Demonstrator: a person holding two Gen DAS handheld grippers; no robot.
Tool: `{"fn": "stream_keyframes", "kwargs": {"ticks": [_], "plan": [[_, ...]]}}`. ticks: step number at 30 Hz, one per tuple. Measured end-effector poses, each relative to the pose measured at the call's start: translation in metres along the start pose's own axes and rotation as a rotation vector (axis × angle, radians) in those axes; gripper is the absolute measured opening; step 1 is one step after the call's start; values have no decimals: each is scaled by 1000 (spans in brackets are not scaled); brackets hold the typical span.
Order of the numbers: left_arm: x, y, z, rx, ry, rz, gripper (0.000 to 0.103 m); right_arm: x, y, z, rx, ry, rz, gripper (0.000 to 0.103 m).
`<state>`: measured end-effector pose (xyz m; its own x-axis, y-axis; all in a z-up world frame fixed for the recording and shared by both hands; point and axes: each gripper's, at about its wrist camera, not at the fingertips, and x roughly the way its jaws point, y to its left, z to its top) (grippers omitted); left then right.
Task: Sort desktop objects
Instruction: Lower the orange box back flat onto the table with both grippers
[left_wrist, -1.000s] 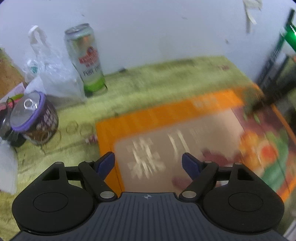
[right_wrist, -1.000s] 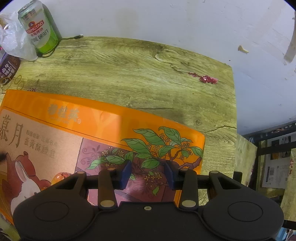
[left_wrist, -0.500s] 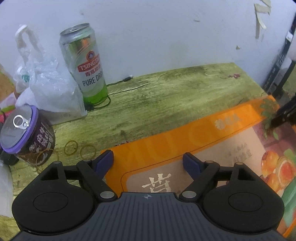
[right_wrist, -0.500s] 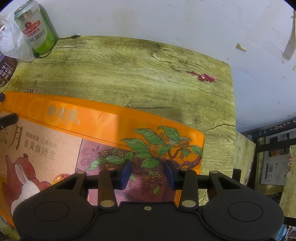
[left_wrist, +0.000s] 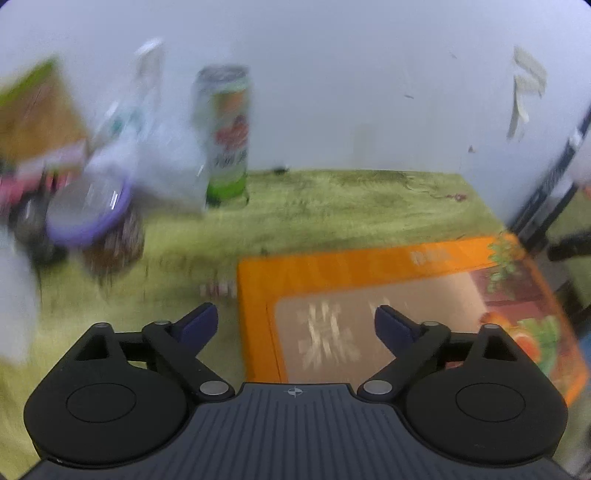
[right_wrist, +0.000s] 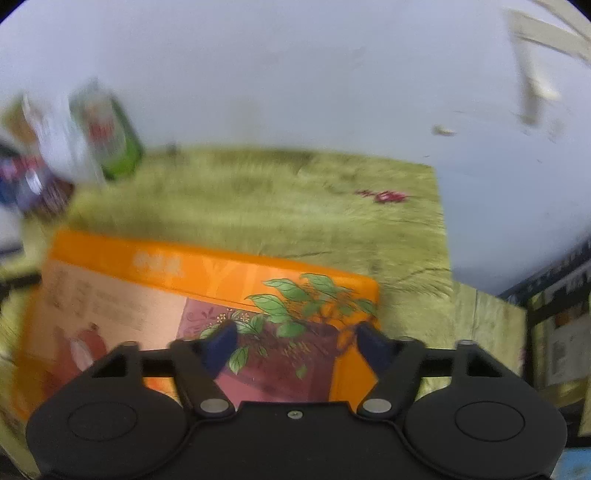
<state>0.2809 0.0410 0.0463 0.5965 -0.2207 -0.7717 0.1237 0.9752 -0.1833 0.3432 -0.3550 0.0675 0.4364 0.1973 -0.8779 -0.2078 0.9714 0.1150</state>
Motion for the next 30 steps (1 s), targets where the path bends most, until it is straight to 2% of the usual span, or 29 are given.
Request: {"fn": "stream_keyframes", "kwargs": {"ticks": [3,7,9,11,16,24,30], "plan": [[-5,14,-23,-120,39,-41,96,-17,-34,-31,129,-38,94,86],[-4,16,-43,-195,93,-32,96,-9,-66,-65,280,16,161,86],[-4,15,-48,-227,107,-44,96,-1,-72,-73,311,36,206,89],[-4,13,-50,-239,118,-47,97,9,-73,-77,312,54,231,91],[1,10,-50,-247,146,-48,97,32,-73,-79,299,95,254,92],[19,13,-46,-246,197,-68,98,65,-79,-82,317,174,347,92],[32,13,-49,-215,230,-64,98,74,-77,-79,321,184,388,100]]}}
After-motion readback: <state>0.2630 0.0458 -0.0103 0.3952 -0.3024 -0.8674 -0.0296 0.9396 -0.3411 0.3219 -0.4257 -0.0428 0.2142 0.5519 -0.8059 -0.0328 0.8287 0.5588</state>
